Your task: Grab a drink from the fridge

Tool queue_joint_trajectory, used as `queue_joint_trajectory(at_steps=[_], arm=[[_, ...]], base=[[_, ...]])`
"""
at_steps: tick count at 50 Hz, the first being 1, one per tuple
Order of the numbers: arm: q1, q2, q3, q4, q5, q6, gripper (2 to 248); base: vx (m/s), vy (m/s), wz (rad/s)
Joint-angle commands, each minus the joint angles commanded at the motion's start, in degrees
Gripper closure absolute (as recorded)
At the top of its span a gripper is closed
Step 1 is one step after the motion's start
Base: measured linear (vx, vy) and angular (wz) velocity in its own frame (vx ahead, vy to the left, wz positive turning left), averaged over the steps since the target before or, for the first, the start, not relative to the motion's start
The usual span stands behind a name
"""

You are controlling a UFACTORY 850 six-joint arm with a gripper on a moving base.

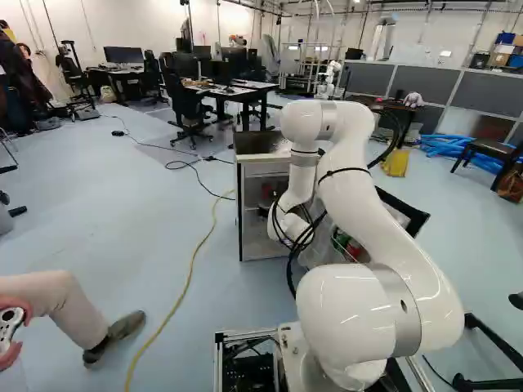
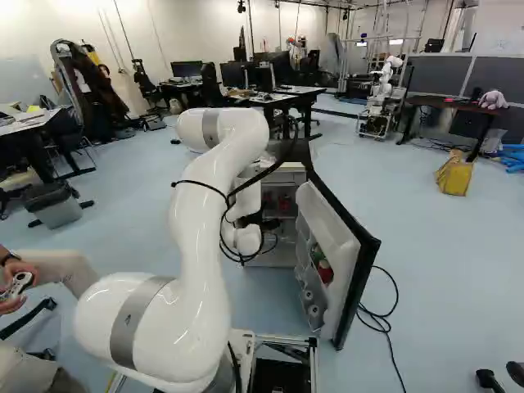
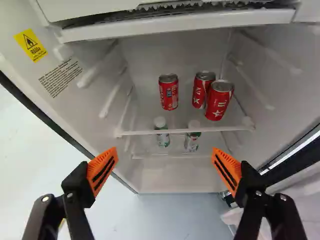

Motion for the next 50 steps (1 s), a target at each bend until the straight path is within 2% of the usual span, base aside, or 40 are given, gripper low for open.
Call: queue_joint_trajectory(at_steps=[50], arm=[[-1.5,-1.1,-2.2,-4.8,1.5,0.0,3]], base=[[0.000,0.000,0.000]])
